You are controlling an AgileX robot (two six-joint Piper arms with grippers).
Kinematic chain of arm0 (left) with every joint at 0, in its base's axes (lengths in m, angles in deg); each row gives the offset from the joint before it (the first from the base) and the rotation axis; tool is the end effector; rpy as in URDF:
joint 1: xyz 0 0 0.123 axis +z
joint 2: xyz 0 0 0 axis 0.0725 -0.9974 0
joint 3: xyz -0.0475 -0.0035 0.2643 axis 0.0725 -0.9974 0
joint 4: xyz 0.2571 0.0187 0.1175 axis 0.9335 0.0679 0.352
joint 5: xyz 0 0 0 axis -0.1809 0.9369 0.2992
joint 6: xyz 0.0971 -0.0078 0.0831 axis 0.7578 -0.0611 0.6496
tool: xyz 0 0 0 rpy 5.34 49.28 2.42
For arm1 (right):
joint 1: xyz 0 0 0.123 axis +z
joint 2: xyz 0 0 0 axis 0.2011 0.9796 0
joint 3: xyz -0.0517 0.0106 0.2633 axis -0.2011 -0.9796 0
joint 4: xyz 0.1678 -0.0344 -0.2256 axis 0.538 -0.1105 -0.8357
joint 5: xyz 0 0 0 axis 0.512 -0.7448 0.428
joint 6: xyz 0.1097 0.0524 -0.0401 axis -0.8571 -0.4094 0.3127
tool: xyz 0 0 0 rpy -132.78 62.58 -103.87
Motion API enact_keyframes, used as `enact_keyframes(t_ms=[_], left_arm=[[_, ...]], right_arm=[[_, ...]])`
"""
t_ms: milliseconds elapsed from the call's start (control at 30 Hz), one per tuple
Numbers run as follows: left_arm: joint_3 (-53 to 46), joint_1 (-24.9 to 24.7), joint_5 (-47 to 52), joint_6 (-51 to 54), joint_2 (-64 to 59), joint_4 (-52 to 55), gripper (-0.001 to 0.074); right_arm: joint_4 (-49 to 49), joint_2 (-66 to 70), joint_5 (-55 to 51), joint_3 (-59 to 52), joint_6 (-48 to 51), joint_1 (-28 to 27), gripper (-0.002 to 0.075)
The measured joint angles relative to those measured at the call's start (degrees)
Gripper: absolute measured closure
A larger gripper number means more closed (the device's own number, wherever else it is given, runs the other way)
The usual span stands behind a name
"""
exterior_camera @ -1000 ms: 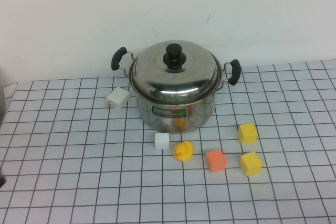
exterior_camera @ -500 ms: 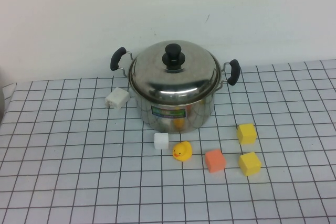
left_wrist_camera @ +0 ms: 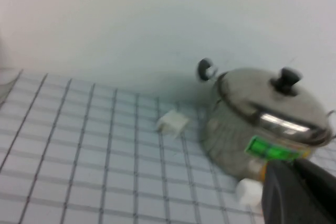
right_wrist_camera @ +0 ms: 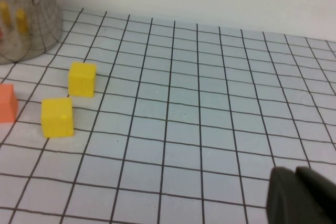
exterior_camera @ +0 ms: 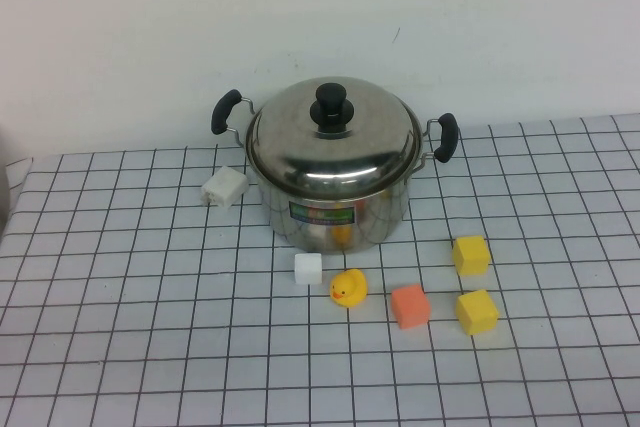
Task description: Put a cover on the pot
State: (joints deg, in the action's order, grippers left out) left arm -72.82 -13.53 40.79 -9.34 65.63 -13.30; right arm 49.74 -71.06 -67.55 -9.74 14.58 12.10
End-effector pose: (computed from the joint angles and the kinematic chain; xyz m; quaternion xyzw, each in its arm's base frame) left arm 0.1361 -0.0185 0.2594 -0.0978 0.7369 -0.1748 0.6457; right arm 0.1373 0.0001 0.1662 -0.0703 0.7931 -0.0537 0.6026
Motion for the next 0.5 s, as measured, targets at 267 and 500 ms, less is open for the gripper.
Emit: enact_keyframes(t_ms=[267,500], left_arm=[[-14.39,5.65,-0.15,3.72,6.42,-3.34,0.0735],[-15.01,5.78,-0.43,8.44,6.55,-5.34,0.0735]], right_arm=[[0.0,0.0,0.0,0.0,0.0,0.0,0.0717],[0.0,0.0,0.0,0.0,0.0,0.0,0.0717]])
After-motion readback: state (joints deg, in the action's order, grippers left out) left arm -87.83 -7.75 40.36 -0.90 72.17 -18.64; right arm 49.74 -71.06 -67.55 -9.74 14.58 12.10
